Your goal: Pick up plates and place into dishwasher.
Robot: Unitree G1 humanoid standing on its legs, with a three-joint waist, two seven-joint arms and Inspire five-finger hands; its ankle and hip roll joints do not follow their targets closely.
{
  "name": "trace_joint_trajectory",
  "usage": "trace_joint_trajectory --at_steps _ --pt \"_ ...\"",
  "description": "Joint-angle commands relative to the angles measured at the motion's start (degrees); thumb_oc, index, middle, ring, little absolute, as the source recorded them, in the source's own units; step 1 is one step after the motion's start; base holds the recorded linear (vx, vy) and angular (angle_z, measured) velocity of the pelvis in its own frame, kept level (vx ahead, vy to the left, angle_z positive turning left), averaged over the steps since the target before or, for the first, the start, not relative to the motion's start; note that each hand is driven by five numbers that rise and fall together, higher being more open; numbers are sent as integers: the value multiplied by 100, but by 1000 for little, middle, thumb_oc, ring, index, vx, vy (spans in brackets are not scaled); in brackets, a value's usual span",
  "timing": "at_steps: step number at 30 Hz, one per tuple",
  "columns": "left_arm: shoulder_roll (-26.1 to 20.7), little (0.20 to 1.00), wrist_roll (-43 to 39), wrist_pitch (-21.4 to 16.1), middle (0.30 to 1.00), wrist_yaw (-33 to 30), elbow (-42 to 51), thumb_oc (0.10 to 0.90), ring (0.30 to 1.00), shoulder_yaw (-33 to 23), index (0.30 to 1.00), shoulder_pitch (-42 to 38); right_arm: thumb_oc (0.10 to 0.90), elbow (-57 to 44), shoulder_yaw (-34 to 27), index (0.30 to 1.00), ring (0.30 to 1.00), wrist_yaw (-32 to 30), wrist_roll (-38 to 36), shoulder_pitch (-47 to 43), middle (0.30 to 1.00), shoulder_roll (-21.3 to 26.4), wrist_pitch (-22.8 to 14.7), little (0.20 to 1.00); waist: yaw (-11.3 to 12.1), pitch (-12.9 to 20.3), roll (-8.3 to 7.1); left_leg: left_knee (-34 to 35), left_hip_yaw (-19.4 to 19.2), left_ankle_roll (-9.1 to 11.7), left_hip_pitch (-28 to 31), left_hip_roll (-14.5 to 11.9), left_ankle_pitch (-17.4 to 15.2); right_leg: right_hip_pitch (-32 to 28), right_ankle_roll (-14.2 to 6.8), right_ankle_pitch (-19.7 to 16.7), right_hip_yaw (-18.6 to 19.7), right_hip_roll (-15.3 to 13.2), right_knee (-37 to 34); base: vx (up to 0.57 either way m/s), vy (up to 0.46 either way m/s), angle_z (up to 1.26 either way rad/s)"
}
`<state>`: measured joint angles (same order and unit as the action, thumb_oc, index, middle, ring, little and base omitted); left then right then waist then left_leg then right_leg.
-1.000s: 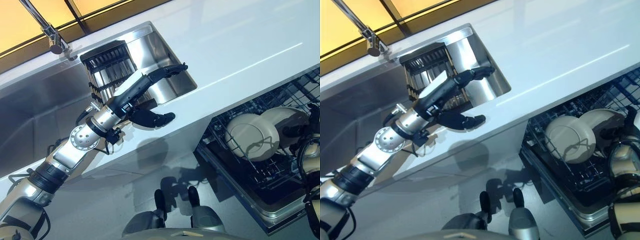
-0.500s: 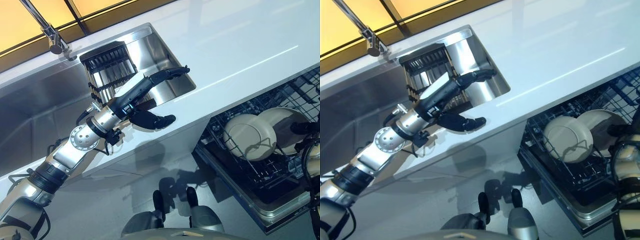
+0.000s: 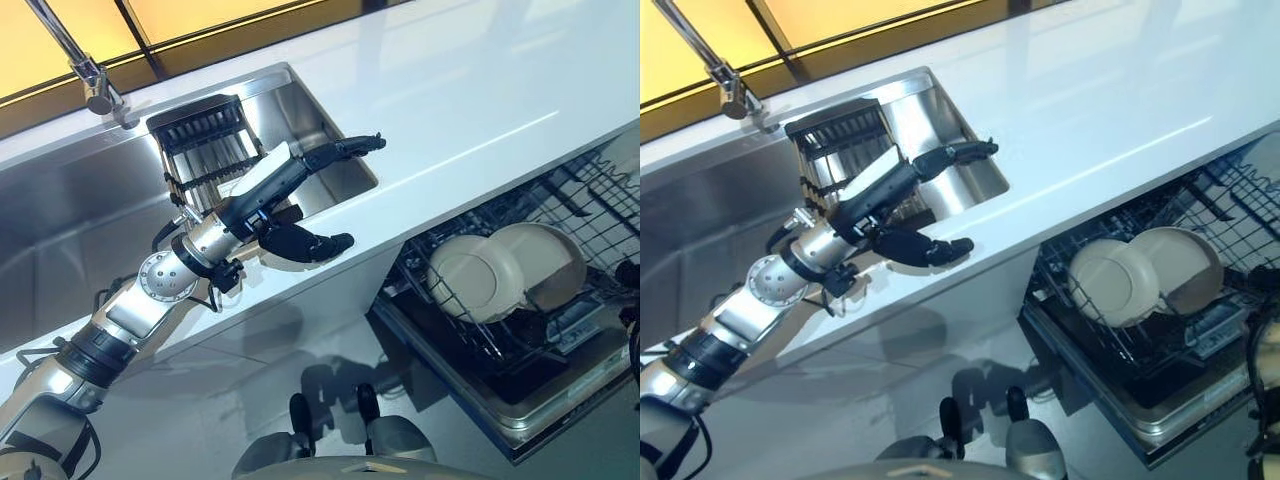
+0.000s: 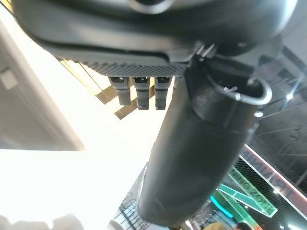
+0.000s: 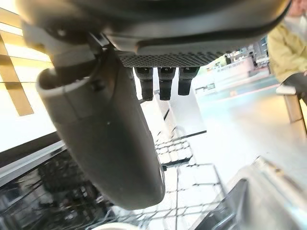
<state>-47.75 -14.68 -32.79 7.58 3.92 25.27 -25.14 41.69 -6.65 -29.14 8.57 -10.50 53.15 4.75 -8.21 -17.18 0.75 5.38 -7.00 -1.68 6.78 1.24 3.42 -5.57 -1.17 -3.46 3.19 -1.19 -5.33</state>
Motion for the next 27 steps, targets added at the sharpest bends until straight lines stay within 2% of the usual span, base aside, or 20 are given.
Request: trace_joint_trajectory --at_steps 1,6,27 --pt "127 900 -570 -590 900 -68 257 800 900 -192 900 -188 100 97 -287 300 300 40 78 86 300 464 -414 200 0 815 -95 -38 -76 -248 261 224 -1110 -182 -76 466 31 590 33 24 -9 -8" --pt "143 900 -639 -477 900 50 295 800 900 -223 900 -254 100 324 -169 300 300 450 138 125 300 262 -435 200 11 756 -58 -38 -109 -243 274 205 -1102 -189 -73 457 8 575 33 13 -10 -8" --pt "266 900 -534 -331 900 11 506 800 900 -251 900 -279 100 1206 528 300 300 1227 62 -31 300 -559 -212 200 147 566 54 -38 -91 -237 166 198 -1043 -85 -67 449 -173 522 33 -1 -2 0"
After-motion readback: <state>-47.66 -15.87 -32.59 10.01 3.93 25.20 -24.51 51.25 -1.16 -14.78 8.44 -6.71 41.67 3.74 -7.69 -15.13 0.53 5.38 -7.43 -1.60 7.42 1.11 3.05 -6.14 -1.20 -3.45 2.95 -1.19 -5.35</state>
